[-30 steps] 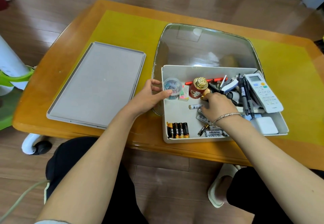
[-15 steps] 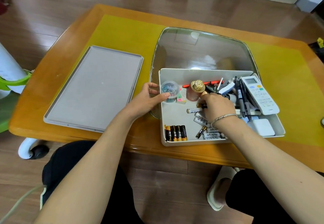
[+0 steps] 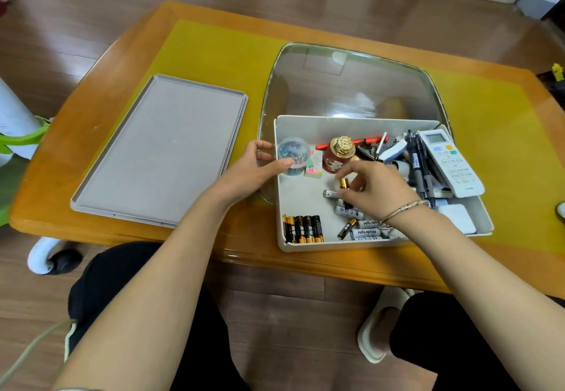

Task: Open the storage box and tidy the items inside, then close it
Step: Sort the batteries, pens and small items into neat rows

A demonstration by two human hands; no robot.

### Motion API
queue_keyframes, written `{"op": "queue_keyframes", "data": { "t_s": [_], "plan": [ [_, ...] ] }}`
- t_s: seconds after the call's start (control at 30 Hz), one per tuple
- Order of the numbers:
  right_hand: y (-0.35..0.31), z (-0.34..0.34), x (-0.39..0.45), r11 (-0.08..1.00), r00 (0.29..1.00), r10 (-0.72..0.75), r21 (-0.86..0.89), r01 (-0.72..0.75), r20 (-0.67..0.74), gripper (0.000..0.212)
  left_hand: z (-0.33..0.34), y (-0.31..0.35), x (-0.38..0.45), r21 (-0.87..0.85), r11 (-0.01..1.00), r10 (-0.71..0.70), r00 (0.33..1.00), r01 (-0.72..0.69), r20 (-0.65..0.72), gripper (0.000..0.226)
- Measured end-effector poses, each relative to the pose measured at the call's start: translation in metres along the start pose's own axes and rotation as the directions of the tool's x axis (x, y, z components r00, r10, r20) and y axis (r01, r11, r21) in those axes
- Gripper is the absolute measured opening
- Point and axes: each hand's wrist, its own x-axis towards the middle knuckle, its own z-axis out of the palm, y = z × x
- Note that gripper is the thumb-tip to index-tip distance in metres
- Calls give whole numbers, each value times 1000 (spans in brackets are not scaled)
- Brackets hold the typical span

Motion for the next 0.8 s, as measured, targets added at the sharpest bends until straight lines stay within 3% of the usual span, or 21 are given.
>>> {"op": "queue_keyframes", "data": {
  "t_s": [0.1, 0.3, 0.8],
  "plan": [
    [-4, 7, -2, 992, 982, 64, 94, -82, 178, 13, 0, 0, 0, 0, 1000, 3, 1000, -3, -9, 57],
    [-5, 19, -2, 980, 927, 126, 98, -171, 353, 14, 0, -1, 0, 1, 1000, 2, 1000, -2, -14, 58],
    [-7, 17, 1, 988, 832, 86, 58, -140, 548, 35, 0, 0, 0, 0, 1000, 0, 1000, 0, -10, 57]
  ]
}}
